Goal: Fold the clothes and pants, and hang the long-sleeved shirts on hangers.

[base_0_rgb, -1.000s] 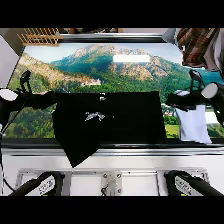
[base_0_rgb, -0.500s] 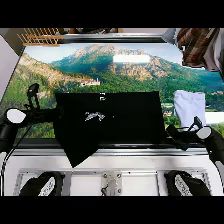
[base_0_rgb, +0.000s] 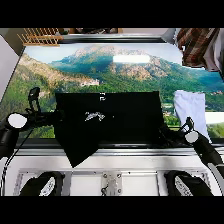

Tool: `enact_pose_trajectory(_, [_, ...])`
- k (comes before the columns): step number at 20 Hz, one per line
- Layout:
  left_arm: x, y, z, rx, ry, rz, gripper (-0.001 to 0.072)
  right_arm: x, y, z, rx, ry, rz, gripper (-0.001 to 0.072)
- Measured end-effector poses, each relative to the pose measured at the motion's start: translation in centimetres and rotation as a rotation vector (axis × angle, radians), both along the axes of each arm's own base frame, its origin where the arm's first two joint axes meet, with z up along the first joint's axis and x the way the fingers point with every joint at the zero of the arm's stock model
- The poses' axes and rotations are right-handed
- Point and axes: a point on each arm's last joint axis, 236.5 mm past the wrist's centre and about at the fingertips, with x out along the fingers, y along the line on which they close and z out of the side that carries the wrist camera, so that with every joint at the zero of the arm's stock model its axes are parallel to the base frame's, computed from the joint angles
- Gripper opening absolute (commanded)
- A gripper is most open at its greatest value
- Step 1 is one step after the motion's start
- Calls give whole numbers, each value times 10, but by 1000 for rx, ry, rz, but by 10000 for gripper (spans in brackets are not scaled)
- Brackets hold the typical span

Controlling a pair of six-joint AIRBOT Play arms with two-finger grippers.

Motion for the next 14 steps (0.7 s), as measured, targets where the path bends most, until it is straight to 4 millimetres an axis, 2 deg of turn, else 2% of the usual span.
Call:
enact_pose_trajectory(1, [0, 0, 0, 0, 0, 0, 442, 2, 0, -1, -9, -9, 4, 170])
enact_pose_trajectory(2, [0, 0, 0, 0, 0, 0, 442, 2, 0, -3, -18, -11, 11, 18])
enact_pose_trajectory(5, [-2, 6, -1, 8, 17, 12, 443, 6, 1, -2, -28, -30, 23, 11])
enact_pose_trajectory(7, [-12, 23, -9, 47, 75, 49, 445, 7, 2, -1, -31, -37, 31, 11])
enact_pose_trajectory(8, [-23, 34, -17, 70, 128, 72, 543, 7, 2, -1, -31, -38, 32, 11])
enact_pose_trajectory(9, [-37, 44, -29, 88, 192, 91, 712, 7, 2, -1, -31, -39, 33, 11])
enact_pose_trajectory(11, [-66, 56, -53, 89, 310, 136, 710, 7, 3, 0, -29, -40, 33, 11])
enact_pose_trajectory(14, [-103, 60, -86, 52, 445, 196, 709, 7, 3, 0, -30, -42, 35, 11])
